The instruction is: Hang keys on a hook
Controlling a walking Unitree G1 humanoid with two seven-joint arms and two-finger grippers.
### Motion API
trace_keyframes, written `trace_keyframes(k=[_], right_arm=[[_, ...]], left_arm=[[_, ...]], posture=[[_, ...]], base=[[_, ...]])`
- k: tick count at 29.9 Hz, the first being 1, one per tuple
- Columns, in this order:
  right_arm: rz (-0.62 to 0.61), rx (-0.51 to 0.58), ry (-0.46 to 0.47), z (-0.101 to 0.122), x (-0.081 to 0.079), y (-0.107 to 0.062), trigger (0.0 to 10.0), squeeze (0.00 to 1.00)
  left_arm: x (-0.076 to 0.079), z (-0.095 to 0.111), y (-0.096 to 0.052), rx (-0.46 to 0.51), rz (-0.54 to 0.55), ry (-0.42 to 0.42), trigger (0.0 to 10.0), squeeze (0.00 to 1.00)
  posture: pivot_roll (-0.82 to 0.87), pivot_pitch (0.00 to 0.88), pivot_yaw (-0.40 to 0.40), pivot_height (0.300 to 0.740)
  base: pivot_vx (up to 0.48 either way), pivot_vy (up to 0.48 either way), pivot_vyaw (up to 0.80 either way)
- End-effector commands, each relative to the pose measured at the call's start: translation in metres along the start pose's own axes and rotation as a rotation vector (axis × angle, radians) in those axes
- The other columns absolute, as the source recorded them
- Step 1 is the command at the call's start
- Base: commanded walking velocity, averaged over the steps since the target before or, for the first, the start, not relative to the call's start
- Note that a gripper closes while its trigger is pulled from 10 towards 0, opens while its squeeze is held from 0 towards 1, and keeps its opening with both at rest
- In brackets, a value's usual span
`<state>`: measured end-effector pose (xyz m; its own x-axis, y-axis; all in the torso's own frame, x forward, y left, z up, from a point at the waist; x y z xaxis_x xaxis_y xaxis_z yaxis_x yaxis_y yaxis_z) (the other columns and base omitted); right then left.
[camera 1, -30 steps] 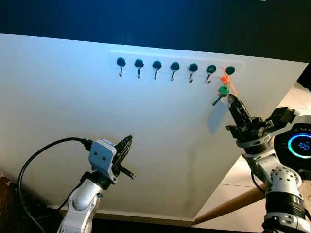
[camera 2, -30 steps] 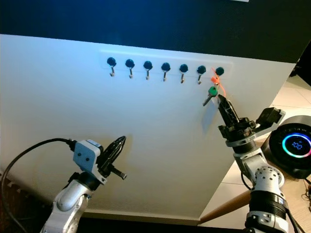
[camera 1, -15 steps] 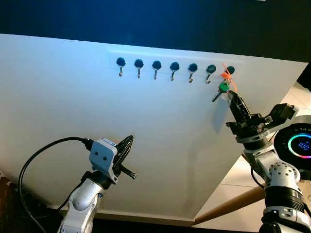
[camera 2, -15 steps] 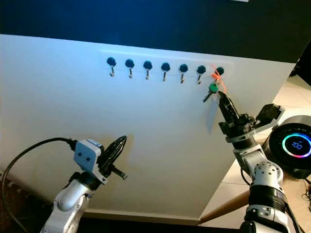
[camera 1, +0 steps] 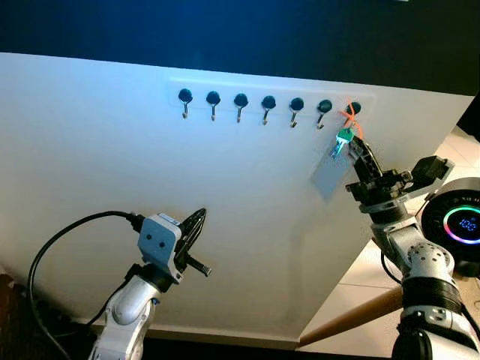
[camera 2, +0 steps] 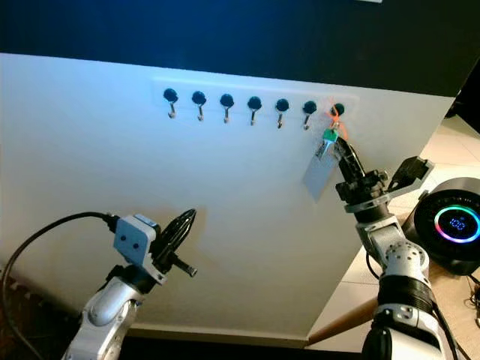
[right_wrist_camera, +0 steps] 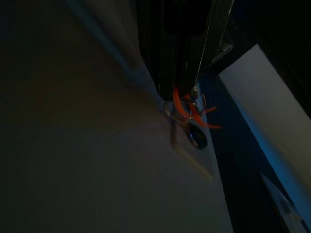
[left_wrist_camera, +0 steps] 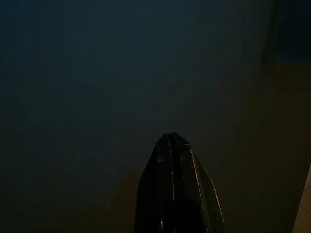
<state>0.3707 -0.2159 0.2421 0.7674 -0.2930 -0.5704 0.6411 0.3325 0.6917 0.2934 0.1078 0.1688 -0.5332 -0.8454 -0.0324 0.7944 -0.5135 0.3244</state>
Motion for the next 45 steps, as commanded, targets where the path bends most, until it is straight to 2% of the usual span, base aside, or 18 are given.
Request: trace_keyframes(k=[1, 7, 13, 20, 21, 22, 24, 25, 27, 31, 37, 40, 45], right_arm=[[-0.047, 0.011, -0.007, 0.001, 0.007, -0.003, 10.0, 0.0], [-0.118, -0.006, -0.013, -0.005, 0.019, -0.007, 10.0, 0.0], [-0.135, -0.019, -0.017, -0.008, 0.022, -0.009, 10.0, 0.0], [-0.148, -0.032, -0.026, -0.012, 0.024, -0.012, 10.0, 0.0], [-0.15, -0.034, -0.027, -0.012, 0.025, -0.012, 10.0, 0.0], [-0.152, -0.035, -0.029, -0.013, 0.025, -0.011, 10.0, 0.0], [-0.153, -0.036, -0.03, -0.013, 0.025, -0.011, 10.0, 0.0], [-0.155, -0.037, -0.032, -0.013, 0.026, -0.011, 10.0, 0.0], [-0.155, -0.037, -0.032, -0.013, 0.026, -0.011, 10.0, 0.0], [-0.156, -0.043, -0.039, -0.014, 0.026, -0.01, 10.0, 0.0], [-0.15, -0.049, -0.048, -0.017, 0.024, -0.008, 10.0, 0.0], [-0.147, -0.058, -0.05, -0.019, 0.024, -0.008, 10.0, 0.0], [-0.148, -0.064, -0.053, -0.02, 0.024, -0.008, 10.0, 0.0]], left_arm=[[0.004, -0.004, -0.002, -0.021, -0.013, -0.003, 10.0, 0.0], [0.004, -0.002, -0.001, -0.016, -0.019, -0.003, 10.0, 0.0], [0.006, 0.003, 0.001, 0.006, -0.025, -0.008, 10.0, 0.0], [0.014, 0.023, 0.014, 0.084, -0.054, -0.018, 10.0, 0.0], [0.017, 0.028, 0.016, 0.101, -0.065, -0.024, 10.0, 0.0], [0.027, 0.038, 0.022, 0.14, -0.1, -0.043, 10.0, 0.0], [0.032, 0.042, 0.024, 0.154, -0.116, -0.054, 10.0, 0.0], [0.04, 0.047, 0.027, 0.172, -0.147, -0.07, 10.0, 0.0], [0.041, 0.048, 0.028, 0.175, -0.154, -0.073, 10.0, 0.0], [0.061, 0.048, 0.03, 0.153, -0.246, -0.098, 10.0, 0.0], [0.07, 0.034, 0.029, 0.082, -0.302, -0.065, 10.0, 0.0], [0.075, 0.037, 0.031, 0.09, -0.326, -0.099, 10.0, 0.0], [0.078, 0.043, 0.037, 0.112, -0.326, -0.097, 10.0, 0.0]], posture=[[0.12, 0.064, -0.085, 0.74], [0.12, 0.064, -0.083, 0.74], [0.12, 0.06, -0.082, 0.74], [0.12, 0.062, -0.083, 0.74], [0.12, 0.062, -0.083, 0.74], [0.12, 0.065, -0.084, 0.74], [0.12, 0.065, -0.084, 0.74], [0.12, 0.066, -0.085, 0.74], [0.12, 0.066, -0.085, 0.74], [0.12, 0.067, -0.084, 0.74], [0.12, 0.065, -0.082, 0.74], [0.12, 0.066, -0.085, 0.74], [0.12, 0.069, -0.082, 0.74]], base=[[0.0, 0.0, 0.0], [0.0, 0.0, 0.0], [0.0, 0.0, 0.0], [0.0, 0.0, 0.0], [0.0, 0.0, 0.0], [0.0, 0.0, 0.0], [0.0, 0.0, 0.0], [0.0, 0.0, 0.0], [0.0, 0.0, 0.0], [0.0, 0.0, 0.0], [0.0, 0.0, 0.0], [0.0, 0.0, 0.0], [0.0, 0.0, 0.0]])
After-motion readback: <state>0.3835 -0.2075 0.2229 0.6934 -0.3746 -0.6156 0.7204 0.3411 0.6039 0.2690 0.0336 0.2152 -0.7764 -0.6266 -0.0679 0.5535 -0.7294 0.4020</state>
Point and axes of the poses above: a point about 5 cm out from each wrist's last joint towards the gripper, its own y axis pointing out of the wrist towards the gripper, its own z axis along the axis of the wrist's last joint, x = y × z, the point moved 4 cm from there along y, pointing out of the wrist towards the gripper, and after that the axes turned 11 degrees about -y, right-handed, at the moved point
